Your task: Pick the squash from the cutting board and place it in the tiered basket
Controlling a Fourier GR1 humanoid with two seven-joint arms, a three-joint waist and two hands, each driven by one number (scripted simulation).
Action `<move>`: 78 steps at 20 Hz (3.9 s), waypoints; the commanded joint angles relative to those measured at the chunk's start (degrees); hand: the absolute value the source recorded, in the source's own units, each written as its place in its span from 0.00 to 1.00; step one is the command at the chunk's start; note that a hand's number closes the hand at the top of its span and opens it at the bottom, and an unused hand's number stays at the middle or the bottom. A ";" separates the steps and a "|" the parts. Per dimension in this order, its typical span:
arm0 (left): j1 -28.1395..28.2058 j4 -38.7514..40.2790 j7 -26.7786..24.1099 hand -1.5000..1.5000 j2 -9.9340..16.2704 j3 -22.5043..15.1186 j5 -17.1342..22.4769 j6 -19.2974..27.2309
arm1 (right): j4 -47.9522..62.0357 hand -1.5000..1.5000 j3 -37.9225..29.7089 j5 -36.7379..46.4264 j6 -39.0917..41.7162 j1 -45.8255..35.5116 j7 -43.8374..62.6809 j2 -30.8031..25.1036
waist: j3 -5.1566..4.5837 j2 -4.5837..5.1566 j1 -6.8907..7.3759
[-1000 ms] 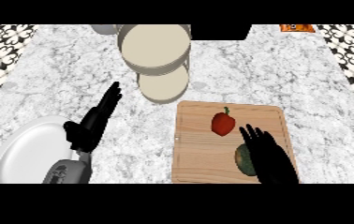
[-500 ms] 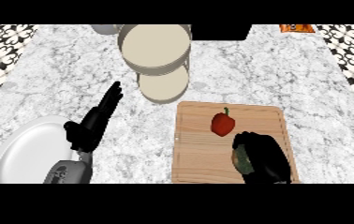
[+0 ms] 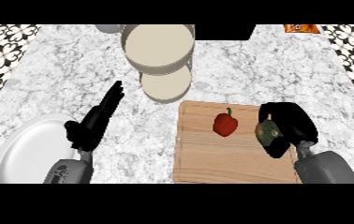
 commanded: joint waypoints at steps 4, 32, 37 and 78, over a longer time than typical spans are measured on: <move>-2.35 0.52 2.49 0.50 -0.19 0.95 0.71 -0.14 | 22.30 1.00 -10.81 -2.18 -0.52 -18.26 -11.93 -7.31 | 0.03 0.14 0.30; -0.35 -1.95 1.25 0.50 0.13 1.44 0.38 -1.72 | 19.08 1.00 -19.54 -22.45 4.58 -55.20 10.64 11.48 | -0.07 0.04 0.49; -0.90 -3.20 4.75 0.50 -0.90 1.21 -0.03 -0.16 | 25.53 1.00 -18.77 -21.57 1.08 -62.74 13.64 16.83 | -0.06 -0.04 0.38; -0.96 -0.09 1.08 0.50 -1.82 1.15 -2.13 -0.11 | 64.86 0.00 -21.79 -44.45 -30.40 -80.41 8.00 17.74 | -0.12 0.31 0.67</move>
